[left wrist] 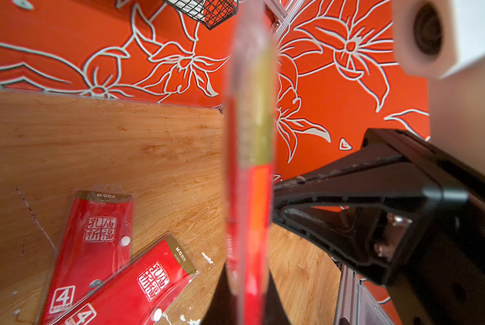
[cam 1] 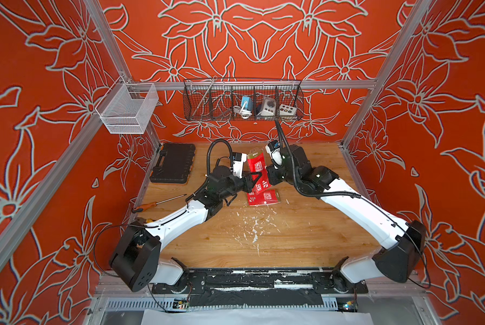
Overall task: Open the ruler set and take out the ruler
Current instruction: Open the ruler set bag.
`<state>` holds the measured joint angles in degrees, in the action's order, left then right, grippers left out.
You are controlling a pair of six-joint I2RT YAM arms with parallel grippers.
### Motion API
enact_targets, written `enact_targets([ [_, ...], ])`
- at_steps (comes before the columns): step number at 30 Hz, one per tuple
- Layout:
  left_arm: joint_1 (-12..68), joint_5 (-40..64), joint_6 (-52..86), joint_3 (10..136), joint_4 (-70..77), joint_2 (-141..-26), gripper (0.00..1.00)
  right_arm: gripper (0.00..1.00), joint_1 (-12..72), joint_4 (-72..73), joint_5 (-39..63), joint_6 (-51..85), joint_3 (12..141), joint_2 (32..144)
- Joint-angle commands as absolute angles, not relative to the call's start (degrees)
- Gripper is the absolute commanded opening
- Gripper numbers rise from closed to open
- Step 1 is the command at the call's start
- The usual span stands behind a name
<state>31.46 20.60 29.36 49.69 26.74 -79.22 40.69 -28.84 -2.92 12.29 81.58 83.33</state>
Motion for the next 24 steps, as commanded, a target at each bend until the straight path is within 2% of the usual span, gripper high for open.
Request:
enact_targets([
  [1,31.5,22.3,28.4,49.1,28.6,-76.9,0.0,0.0,36.5,-30.2,-14.0,11.7,80.9,81.6],
  [24,31.5,22.3,28.2,48.6,28.4,-77.1,0.0,0.0,35.1,-28.8,-13.6,12.3,78.8,80.2],
])
